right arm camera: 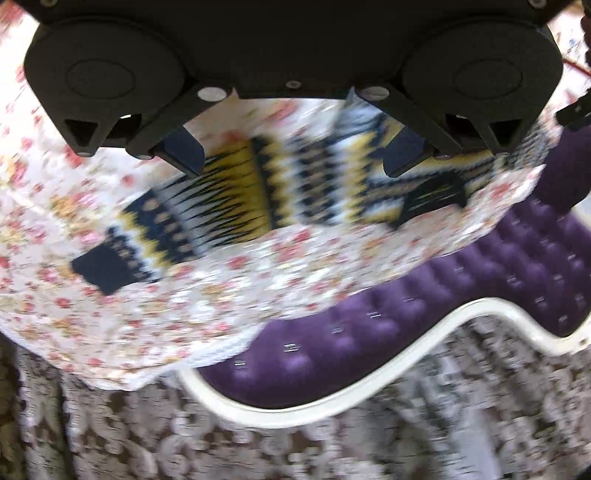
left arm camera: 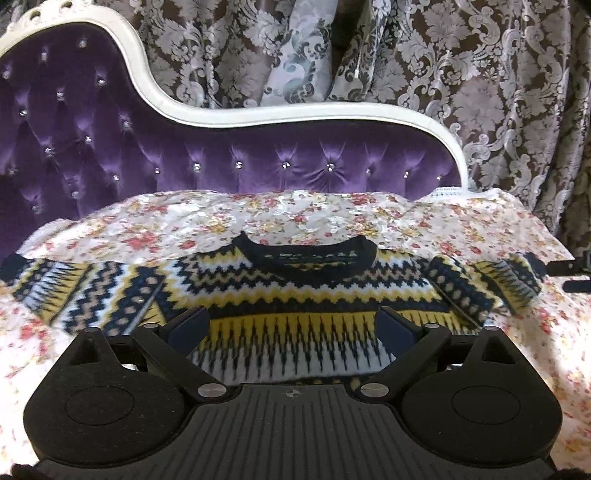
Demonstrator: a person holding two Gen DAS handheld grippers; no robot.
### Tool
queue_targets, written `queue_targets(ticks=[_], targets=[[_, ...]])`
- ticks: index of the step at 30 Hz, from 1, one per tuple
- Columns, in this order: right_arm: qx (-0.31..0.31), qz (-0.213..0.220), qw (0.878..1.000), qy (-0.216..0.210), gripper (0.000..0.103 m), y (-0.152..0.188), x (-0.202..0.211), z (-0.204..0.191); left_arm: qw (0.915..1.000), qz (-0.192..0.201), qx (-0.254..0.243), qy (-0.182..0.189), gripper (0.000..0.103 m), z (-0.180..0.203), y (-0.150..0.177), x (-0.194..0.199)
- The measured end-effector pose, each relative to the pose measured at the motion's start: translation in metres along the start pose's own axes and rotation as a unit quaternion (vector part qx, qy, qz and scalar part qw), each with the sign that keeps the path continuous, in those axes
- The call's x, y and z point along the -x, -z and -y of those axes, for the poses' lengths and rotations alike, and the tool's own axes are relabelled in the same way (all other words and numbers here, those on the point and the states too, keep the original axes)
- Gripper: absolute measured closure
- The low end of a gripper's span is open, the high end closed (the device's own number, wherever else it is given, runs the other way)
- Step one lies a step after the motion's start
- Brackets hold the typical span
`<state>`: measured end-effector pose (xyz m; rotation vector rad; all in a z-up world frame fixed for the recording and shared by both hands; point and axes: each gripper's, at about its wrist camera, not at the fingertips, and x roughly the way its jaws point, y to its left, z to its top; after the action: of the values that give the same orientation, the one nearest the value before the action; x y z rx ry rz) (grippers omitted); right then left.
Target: Fold small clothes
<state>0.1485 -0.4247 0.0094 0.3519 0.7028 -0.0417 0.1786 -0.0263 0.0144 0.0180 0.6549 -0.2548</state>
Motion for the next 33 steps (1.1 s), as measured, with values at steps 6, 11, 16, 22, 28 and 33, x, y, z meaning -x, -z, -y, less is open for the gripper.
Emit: queue_targets(ticks=[6,11,16,22,28,33], targets=[[-0.033,0.016,0.999,0.025,0.000,-0.028,-0.027,0.048,0.9999,-0.006,0.012,0.001,0.006,-0.006,0.004,-0.040],[-0.064,0.022,0.995,0.072,0.000,-0.047,-0.046,0.082,0.9997,-0.018,0.015,-0.012,0.006,-0.014,0.011,-0.072],[-0.093,0.017,0.990,0.105,0.000,-0.056,-0.060,0.114,0.9989,-0.036,0.029,-0.010,0.006,-0.026,0.019,-0.101],[-0.131,0.013,0.988,0.086,0.000,-0.053,-0.078,0.134,0.9984,-0.053,-0.008,-0.019,0.004,-0.020,0.033,-0.122],[-0.092,0.026,0.986,0.134,0.039,-0.053,-0.086,0.122,0.9983,-0.057,-0.011,-0.012,0.000,-0.022,0.036,-0.126],[-0.087,0.018,0.987,0.131,0.086,-0.055,-0.084,0.117,0.9986,-0.049,-0.008,-0.019,0.000,-0.020,0.039,-0.127]])
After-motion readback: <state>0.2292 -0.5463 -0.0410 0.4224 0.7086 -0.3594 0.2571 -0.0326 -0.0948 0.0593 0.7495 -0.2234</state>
